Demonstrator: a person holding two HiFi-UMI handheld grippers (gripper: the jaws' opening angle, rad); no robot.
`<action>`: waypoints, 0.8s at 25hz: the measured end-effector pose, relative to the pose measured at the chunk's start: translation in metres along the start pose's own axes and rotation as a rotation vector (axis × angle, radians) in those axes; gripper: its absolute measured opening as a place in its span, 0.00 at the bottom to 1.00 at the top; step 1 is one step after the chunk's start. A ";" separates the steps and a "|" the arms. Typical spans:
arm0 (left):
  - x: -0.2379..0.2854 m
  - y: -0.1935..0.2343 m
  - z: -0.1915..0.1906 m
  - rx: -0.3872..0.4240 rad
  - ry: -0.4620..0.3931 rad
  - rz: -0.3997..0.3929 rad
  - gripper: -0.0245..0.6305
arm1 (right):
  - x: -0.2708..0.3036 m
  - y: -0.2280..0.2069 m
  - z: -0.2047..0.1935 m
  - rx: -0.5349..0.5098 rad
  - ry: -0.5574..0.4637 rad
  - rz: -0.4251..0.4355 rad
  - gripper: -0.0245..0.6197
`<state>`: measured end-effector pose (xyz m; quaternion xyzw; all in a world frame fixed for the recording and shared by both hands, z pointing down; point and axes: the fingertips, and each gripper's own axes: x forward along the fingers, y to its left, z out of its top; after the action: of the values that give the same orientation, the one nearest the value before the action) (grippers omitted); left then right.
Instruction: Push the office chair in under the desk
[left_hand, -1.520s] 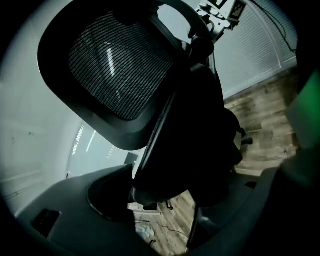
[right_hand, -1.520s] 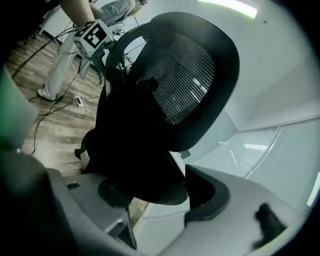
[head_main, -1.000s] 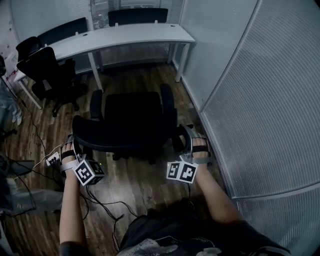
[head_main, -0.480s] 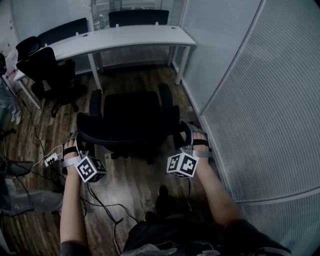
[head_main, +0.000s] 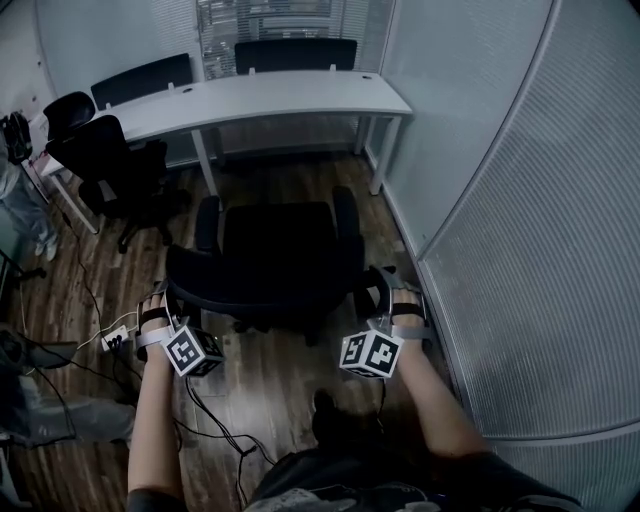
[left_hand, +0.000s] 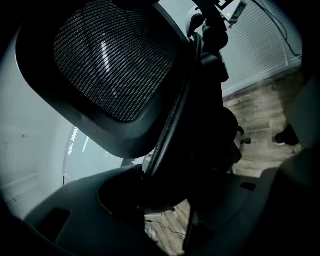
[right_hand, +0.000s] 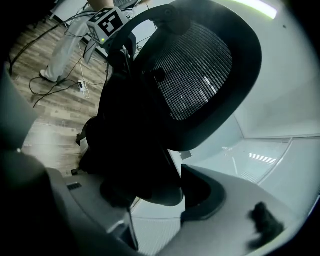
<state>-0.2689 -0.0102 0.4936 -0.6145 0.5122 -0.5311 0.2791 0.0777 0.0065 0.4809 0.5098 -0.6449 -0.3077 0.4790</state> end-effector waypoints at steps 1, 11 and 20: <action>0.007 0.002 0.001 -0.003 0.007 0.000 0.40 | 0.007 -0.002 0.001 0.001 0.000 0.006 0.41; 0.068 0.022 0.028 -0.017 0.025 0.012 0.40 | 0.078 -0.030 -0.004 0.020 0.002 0.013 0.41; 0.118 0.033 0.061 -0.021 0.049 0.023 0.40 | 0.140 -0.061 -0.019 0.017 -0.039 0.012 0.41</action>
<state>-0.2332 -0.1422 0.4904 -0.5983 0.5315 -0.5374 0.2661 0.1145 -0.1424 0.4760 0.5039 -0.6597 -0.3094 0.4639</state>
